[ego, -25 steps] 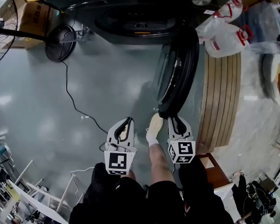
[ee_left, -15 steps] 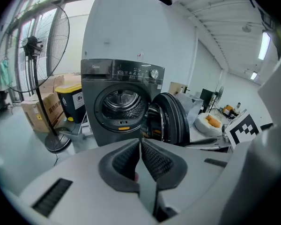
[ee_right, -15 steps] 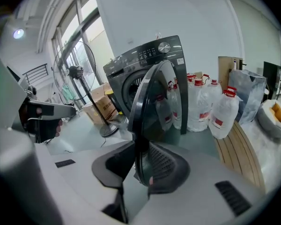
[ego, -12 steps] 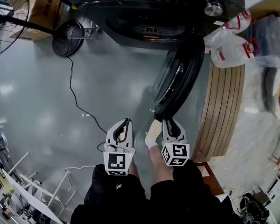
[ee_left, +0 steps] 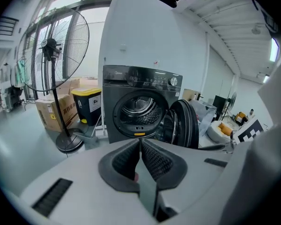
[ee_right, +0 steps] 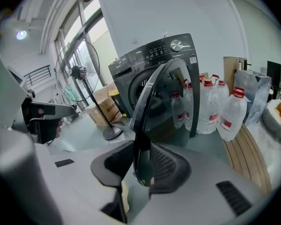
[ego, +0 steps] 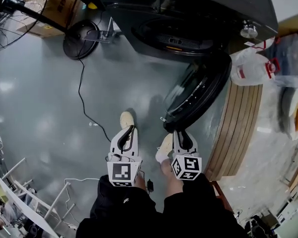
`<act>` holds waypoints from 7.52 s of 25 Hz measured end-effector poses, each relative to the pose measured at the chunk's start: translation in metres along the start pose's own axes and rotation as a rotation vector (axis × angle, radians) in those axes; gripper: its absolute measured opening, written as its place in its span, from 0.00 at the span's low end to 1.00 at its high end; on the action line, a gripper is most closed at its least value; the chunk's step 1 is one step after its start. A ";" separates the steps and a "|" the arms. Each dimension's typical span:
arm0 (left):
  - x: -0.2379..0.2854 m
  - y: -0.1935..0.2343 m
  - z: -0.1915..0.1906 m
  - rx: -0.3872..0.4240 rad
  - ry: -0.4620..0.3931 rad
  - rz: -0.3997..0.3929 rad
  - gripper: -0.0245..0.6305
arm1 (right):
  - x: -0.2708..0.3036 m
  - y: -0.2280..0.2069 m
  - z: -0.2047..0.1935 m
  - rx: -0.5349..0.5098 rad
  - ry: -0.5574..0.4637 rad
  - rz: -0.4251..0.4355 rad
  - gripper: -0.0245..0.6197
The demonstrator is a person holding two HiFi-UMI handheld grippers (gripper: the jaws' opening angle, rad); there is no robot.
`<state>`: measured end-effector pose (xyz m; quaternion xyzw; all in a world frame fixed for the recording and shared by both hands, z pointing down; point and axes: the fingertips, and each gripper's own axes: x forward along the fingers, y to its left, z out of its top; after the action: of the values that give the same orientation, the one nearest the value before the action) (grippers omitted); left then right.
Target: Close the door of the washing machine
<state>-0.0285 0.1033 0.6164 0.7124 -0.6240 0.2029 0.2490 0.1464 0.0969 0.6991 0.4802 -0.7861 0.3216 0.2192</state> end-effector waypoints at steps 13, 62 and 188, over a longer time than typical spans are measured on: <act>0.039 0.104 0.041 0.059 0.004 -0.081 0.09 | 0.074 0.075 0.038 0.049 -0.037 -0.079 0.24; 0.162 0.273 0.139 0.161 0.005 -0.227 0.09 | 0.265 0.164 0.185 -0.032 -0.092 -0.211 0.24; -0.280 -0.055 0.325 0.291 -0.426 -0.128 0.09 | -0.336 0.146 0.349 -0.332 -0.587 -0.054 0.06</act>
<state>-0.0196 0.1312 0.1848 0.8054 -0.5803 0.1196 0.0191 0.1516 0.1012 0.1930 0.5306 -0.8444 0.0312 0.0669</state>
